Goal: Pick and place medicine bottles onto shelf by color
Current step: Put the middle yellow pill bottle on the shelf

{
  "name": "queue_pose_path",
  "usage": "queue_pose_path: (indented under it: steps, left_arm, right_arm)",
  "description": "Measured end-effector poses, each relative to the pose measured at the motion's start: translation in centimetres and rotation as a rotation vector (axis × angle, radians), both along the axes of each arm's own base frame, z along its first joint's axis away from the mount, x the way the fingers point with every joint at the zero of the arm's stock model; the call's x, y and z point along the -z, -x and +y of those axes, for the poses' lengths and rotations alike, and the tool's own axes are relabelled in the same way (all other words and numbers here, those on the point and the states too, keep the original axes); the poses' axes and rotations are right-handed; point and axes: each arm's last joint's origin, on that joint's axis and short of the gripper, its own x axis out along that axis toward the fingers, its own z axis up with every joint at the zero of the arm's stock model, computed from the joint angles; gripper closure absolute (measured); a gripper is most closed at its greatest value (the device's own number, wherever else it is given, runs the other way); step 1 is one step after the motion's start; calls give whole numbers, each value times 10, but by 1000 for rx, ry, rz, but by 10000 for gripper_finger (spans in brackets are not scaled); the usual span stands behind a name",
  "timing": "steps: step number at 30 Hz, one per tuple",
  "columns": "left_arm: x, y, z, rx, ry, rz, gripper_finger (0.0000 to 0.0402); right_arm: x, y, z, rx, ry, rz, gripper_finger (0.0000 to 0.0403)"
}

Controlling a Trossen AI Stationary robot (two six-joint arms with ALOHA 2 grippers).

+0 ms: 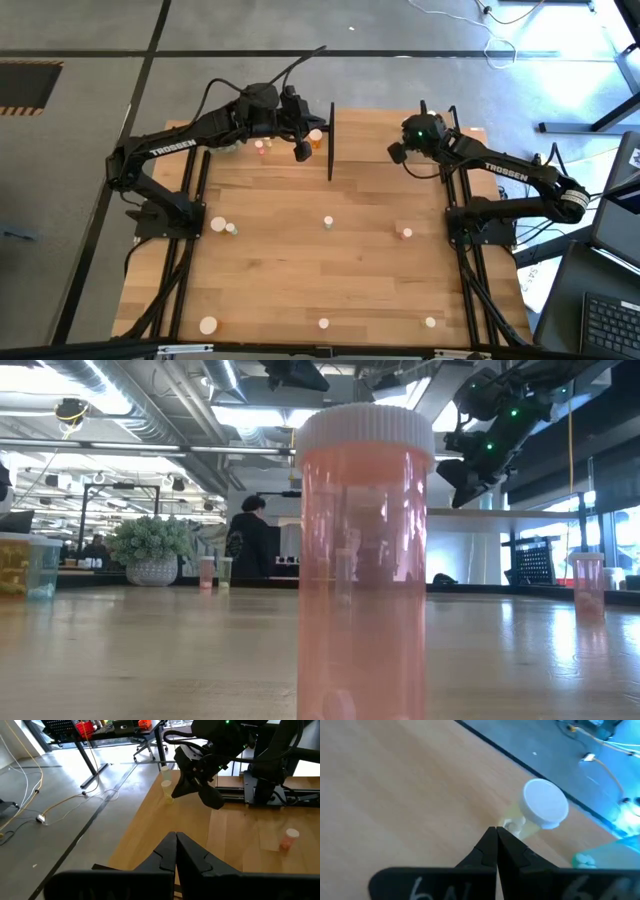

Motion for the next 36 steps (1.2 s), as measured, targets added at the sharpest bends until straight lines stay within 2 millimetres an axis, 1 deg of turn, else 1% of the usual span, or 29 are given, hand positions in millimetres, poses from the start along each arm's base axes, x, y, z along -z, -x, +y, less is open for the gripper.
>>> queue_pose_path:
  steps: [4,10,12,15,18,25,36]
  left_arm:
    - [0,0,0,0,0,0,401]
    - [0,0,0,0,-1,0,401]
    - [0,1,1,-4,-2,0,401]
    - [0,1,2,-6,-1,0,401]
    - [0,1,2,-6,-1,0,401]
    - [0,1,2,-6,-1,0,401]
    - [0,1,2,-6,-1,0,401]
  right_arm:
    - [0,0,0,-6,4,0,403]
    - [2,-3,3,-142,-72,-15,403]
    - [3,-2,4,-163,-91,-9,403]
    - [6,0,6,-148,-116,22,403]
    - [6,2,5,-104,-95,57,403]
    - [4,1,4,-121,-65,58,403]
    - [1,7,-9,-76,-23,40,402]
